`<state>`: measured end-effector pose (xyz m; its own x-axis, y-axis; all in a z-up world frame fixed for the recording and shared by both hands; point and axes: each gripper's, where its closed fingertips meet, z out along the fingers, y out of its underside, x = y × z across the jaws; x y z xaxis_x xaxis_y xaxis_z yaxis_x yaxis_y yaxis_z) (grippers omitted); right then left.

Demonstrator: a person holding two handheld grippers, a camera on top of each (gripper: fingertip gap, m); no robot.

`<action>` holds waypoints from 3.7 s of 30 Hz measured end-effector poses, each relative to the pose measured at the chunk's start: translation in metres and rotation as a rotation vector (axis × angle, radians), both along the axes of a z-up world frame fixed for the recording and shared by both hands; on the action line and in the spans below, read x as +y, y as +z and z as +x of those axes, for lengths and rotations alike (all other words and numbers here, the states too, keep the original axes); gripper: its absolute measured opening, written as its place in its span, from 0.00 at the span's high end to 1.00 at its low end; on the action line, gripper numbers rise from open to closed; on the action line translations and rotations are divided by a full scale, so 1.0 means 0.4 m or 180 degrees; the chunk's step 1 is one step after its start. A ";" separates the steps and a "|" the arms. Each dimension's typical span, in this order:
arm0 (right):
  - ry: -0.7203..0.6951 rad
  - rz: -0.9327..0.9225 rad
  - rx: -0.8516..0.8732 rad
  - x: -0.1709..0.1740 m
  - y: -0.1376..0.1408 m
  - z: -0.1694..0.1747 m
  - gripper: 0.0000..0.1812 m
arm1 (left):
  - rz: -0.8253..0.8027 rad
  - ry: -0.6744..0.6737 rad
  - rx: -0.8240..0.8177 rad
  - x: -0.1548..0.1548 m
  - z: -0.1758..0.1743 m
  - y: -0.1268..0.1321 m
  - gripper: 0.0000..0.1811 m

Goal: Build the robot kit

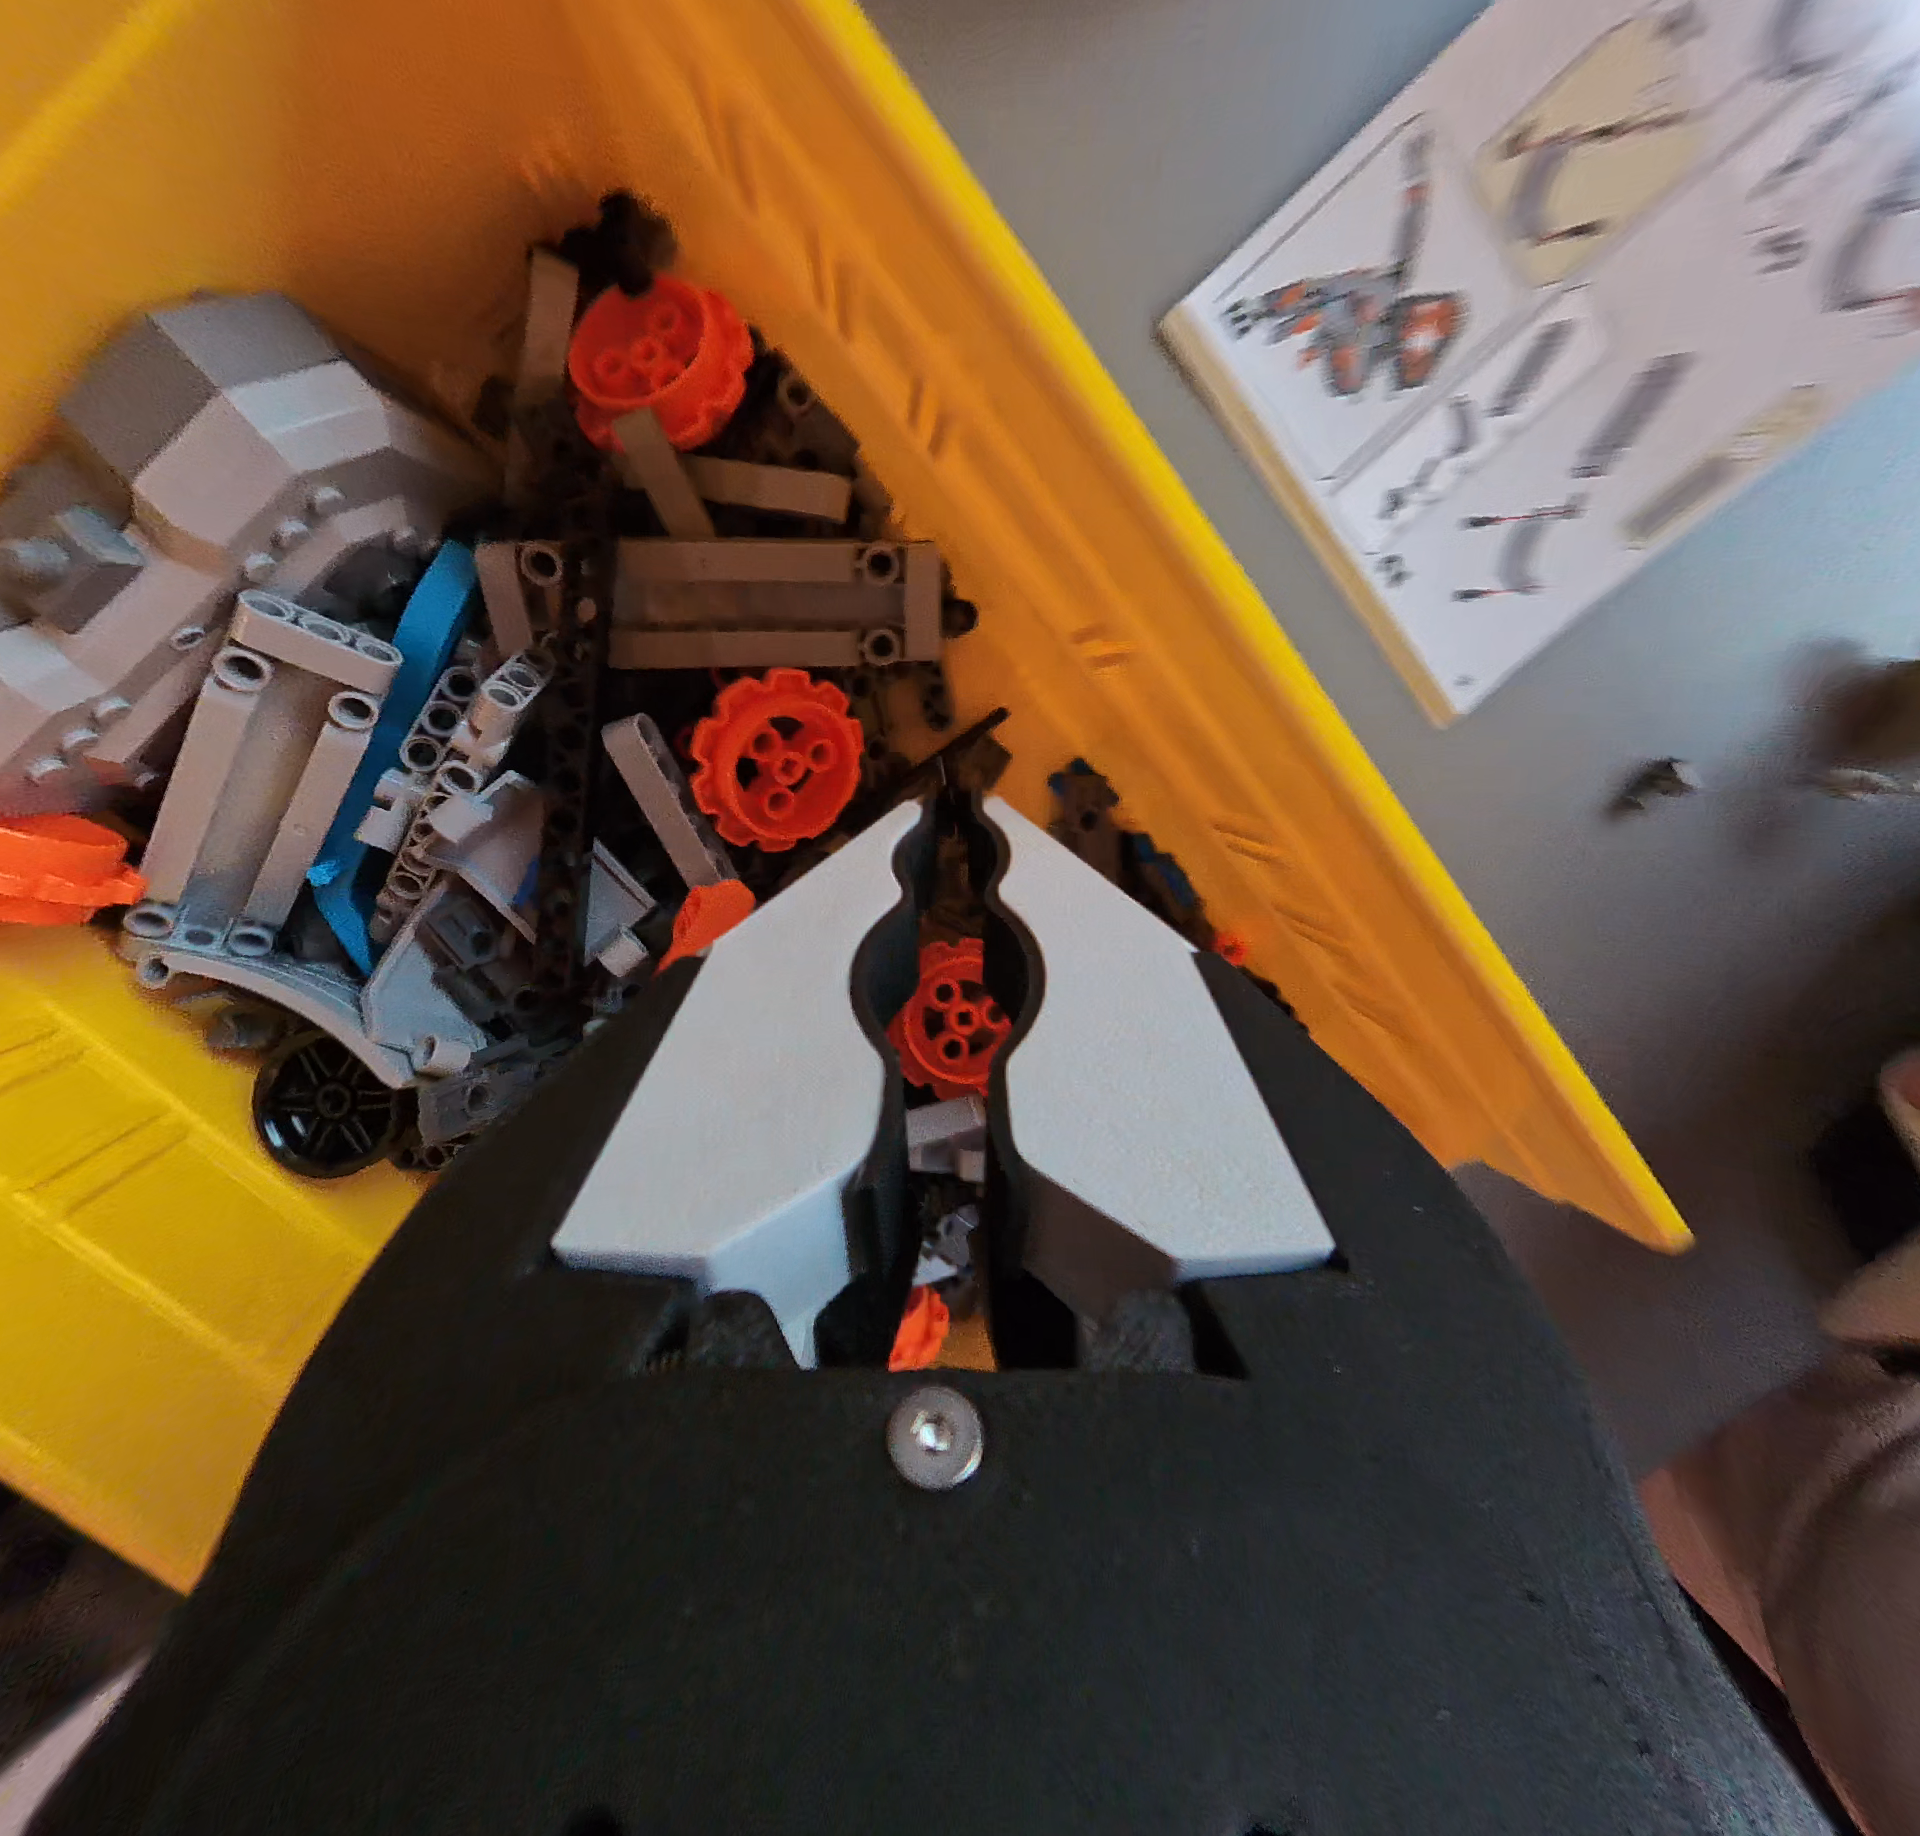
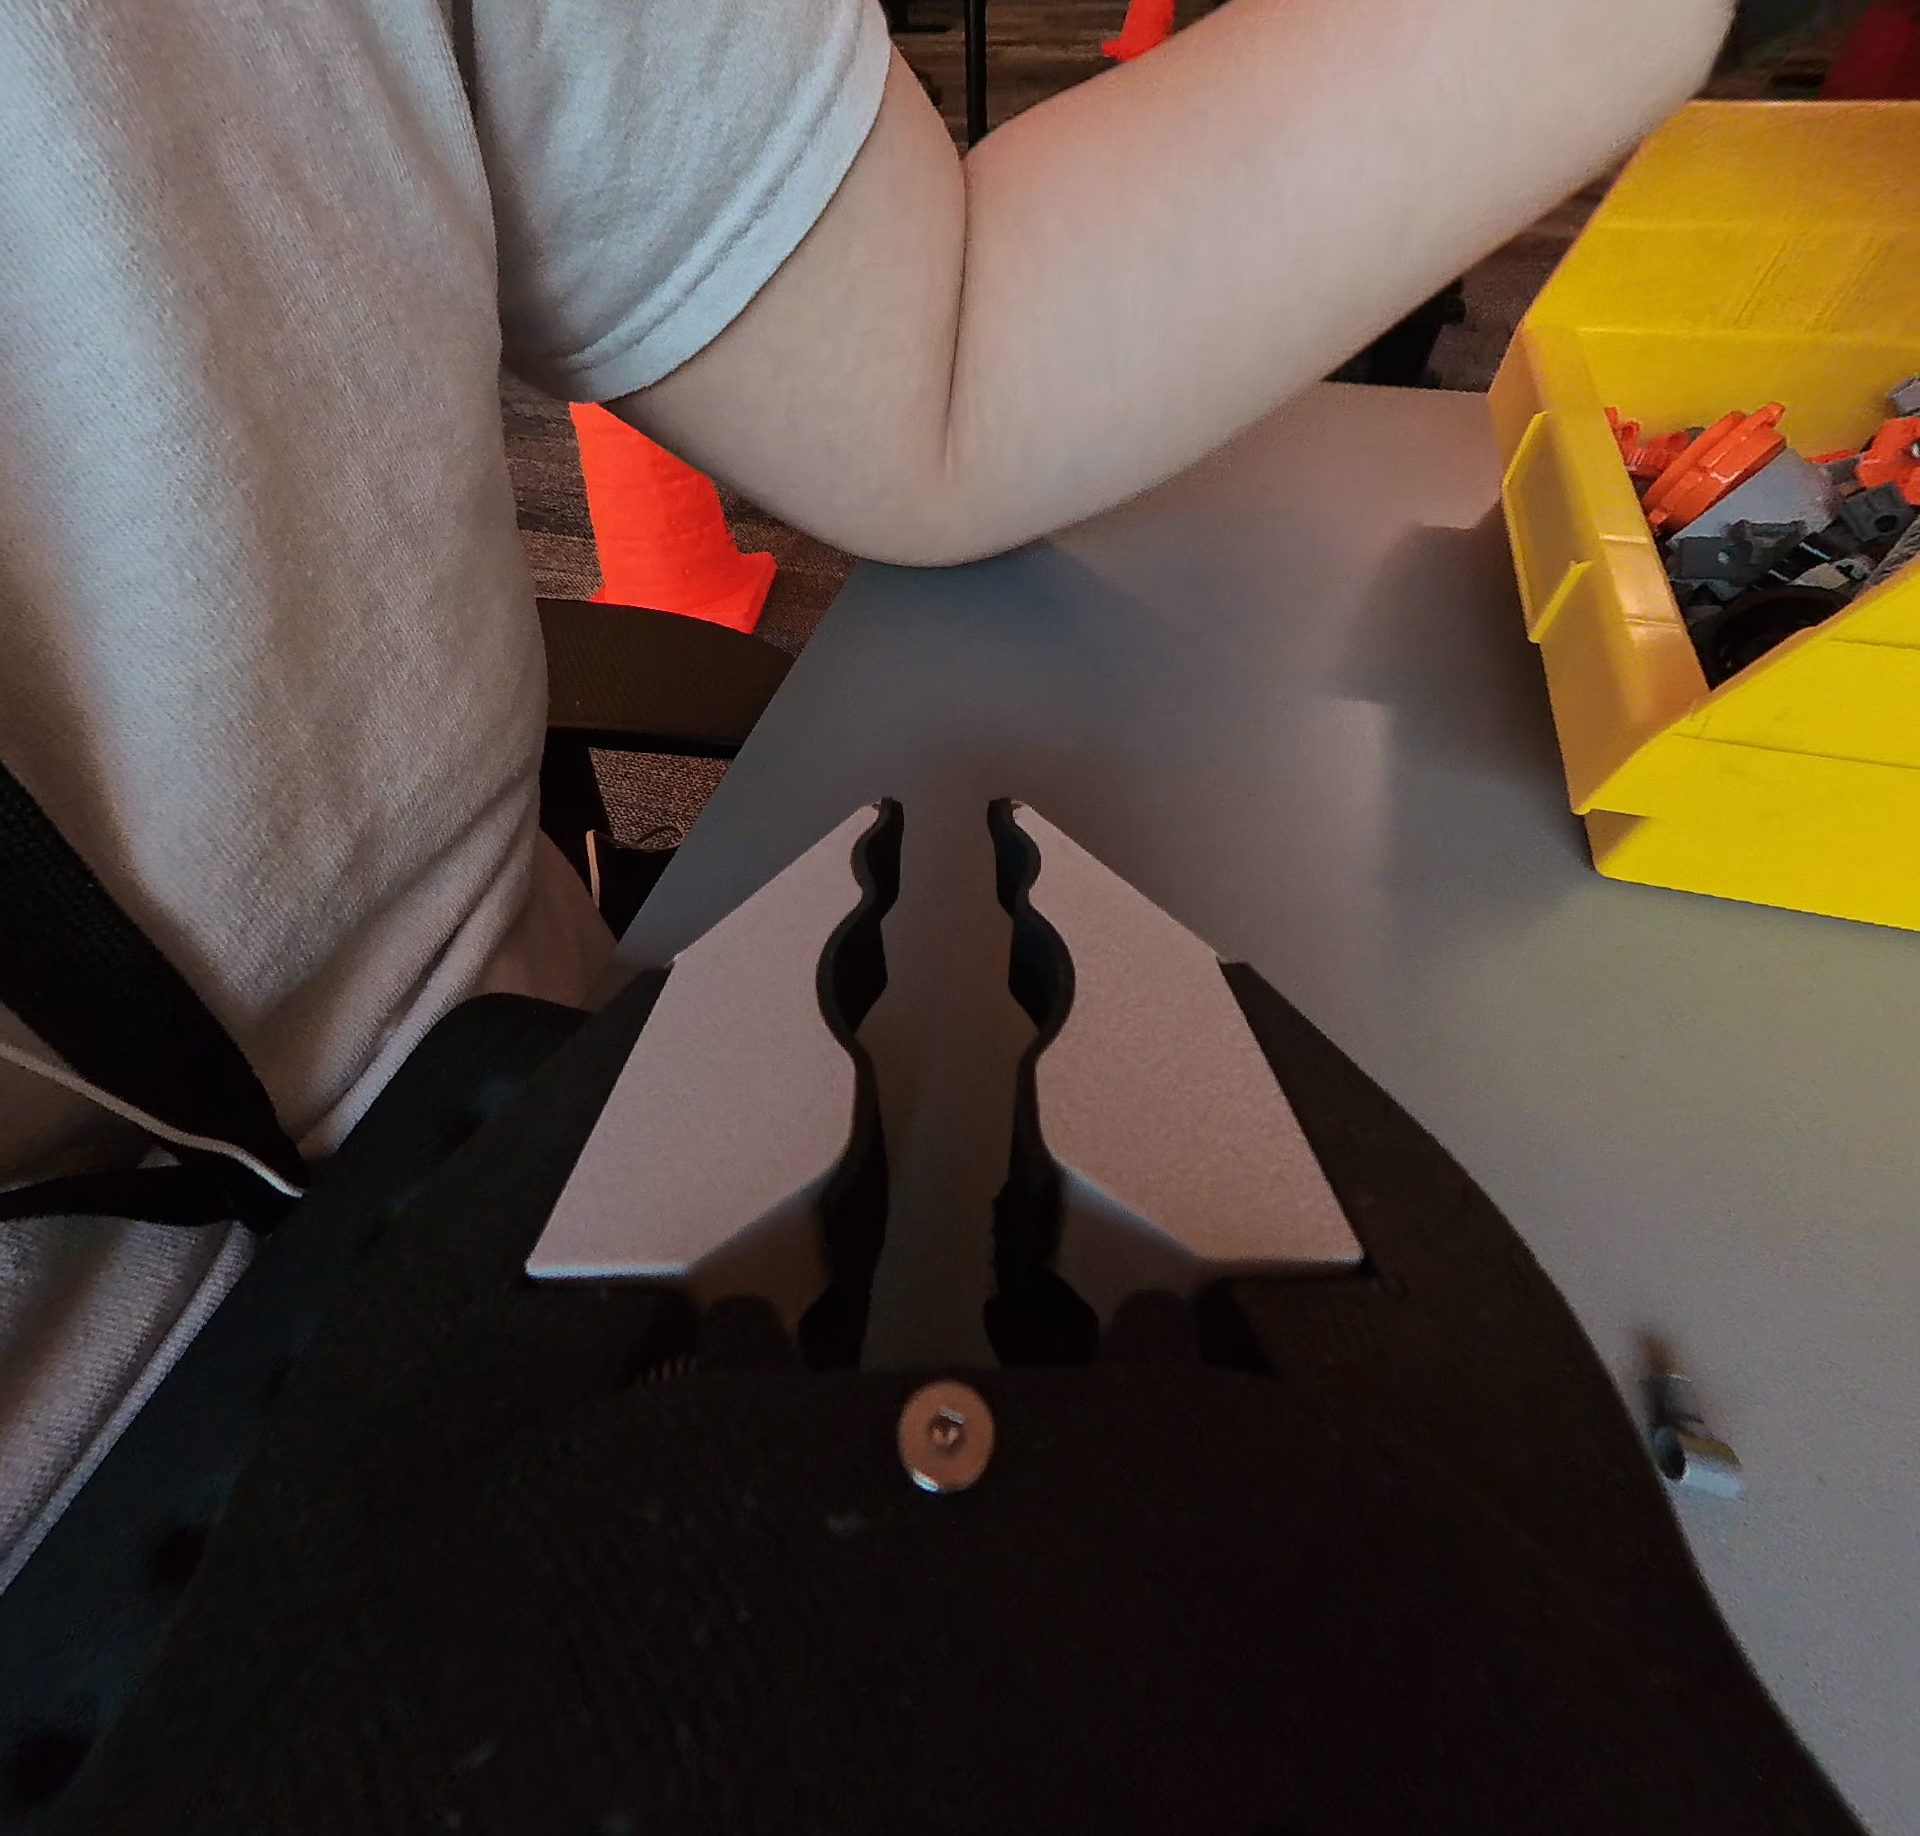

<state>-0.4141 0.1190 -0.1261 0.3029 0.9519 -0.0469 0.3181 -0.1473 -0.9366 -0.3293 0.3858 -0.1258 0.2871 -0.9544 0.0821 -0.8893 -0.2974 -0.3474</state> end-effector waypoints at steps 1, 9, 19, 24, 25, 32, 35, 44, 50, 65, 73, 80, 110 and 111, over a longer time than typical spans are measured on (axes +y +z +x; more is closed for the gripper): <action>-0.0001 -0.0004 -0.0001 0.000 0.000 0.000 0.91 | -0.0054 -0.0080 -0.0153 -0.012 0.001 0.026 0.98; 0.0005 0.0015 -0.0025 -0.001 -0.002 -0.001 0.91 | -0.0598 -0.1547 -0.1315 -0.250 0.046 0.219 0.98; 0.0182 0.0214 -0.0244 -0.031 -0.018 -0.017 0.91 | -0.0014 -0.2374 -0.0644 -0.388 0.100 0.132 0.98; 0.0258 0.0336 -0.0381 -0.043 -0.028 -0.024 0.91 | 0.0267 -0.2755 0.0143 -0.396 0.073 0.012 0.98; 0.0259 0.0351 -0.0390 -0.043 -0.029 -0.024 0.91 | 0.0302 -0.2785 0.0254 -0.396 0.073 -0.007 0.98; 0.0260 0.0339 -0.0379 -0.043 -0.028 -0.024 0.91 | 0.0259 -0.2641 0.0648 -0.404 0.092 -0.076 0.98; 0.0261 0.0335 -0.0379 -0.043 -0.028 -0.024 0.91 | 0.0453 -0.2637 0.0807 -0.393 0.098 -0.098 0.98; 0.0261 0.0336 -0.0379 -0.044 -0.029 -0.023 0.91 | 0.0416 -0.2695 0.1048 -0.397 0.075 -0.125 0.89; 0.0263 0.0350 -0.0386 -0.045 -0.029 -0.023 0.91 | 0.0203 -0.2482 0.0583 -0.383 0.079 -0.053 0.89; 0.0252 0.0303 -0.0370 -0.043 -0.030 -0.021 0.91 | 0.0110 -0.1693 -0.1339 -0.305 0.119 0.256 0.93; 0.0220 0.0323 -0.0347 -0.039 -0.026 -0.019 0.91 | 0.0579 -0.0444 0.0037 -0.065 -0.098 0.134 0.88; -0.0730 0.1222 -0.0747 0.154 0.064 0.118 0.95 | 0.0378 -0.0342 0.0542 -0.042 -0.138 0.055 0.87; -0.0954 0.0175 -0.1557 0.340 -0.011 0.257 0.98 | -0.0023 -0.0919 -0.0927 -0.188 -0.049 0.244 0.87; -0.1015 0.0478 -0.1407 0.349 0.050 0.249 0.98 | -0.0173 -0.0996 -0.1218 -0.211 -0.031 0.281 0.85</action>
